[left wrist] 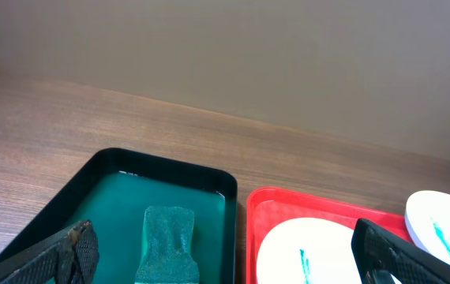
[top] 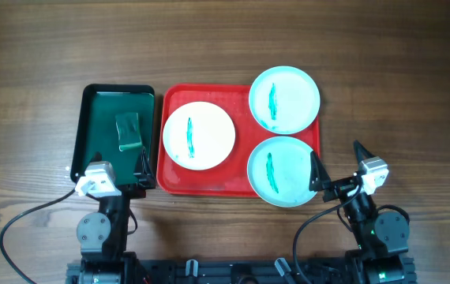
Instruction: Clean dirty plates on tray and stack at the side
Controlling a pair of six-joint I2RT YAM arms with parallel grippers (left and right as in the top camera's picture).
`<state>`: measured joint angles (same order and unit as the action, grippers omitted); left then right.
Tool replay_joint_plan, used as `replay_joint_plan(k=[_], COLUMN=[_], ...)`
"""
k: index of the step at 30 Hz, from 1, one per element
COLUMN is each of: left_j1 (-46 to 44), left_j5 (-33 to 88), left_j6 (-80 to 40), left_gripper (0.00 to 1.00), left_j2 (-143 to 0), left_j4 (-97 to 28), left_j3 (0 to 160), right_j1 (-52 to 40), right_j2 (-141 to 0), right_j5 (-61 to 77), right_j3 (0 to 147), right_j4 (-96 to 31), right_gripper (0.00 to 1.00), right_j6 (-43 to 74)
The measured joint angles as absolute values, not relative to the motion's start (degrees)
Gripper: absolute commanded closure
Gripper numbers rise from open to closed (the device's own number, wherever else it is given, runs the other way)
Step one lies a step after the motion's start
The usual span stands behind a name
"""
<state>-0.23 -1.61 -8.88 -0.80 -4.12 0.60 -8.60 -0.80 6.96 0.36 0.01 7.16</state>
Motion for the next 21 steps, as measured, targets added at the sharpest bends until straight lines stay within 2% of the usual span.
replay_joint_plan(k=[21], left_j1=[-0.2], left_j5=[-1.6], left_j6=[-8.9], left_gripper=[0.0], left_j2=[-0.8], left_j4=[-4.1], left_j3=[0.6], right_j1=[-8.6], right_j2=[-0.8], right_j5=[7.0], right_j3=[0.4], right_j4=[0.0], right_gripper=[0.0], right_j6=[7.2])
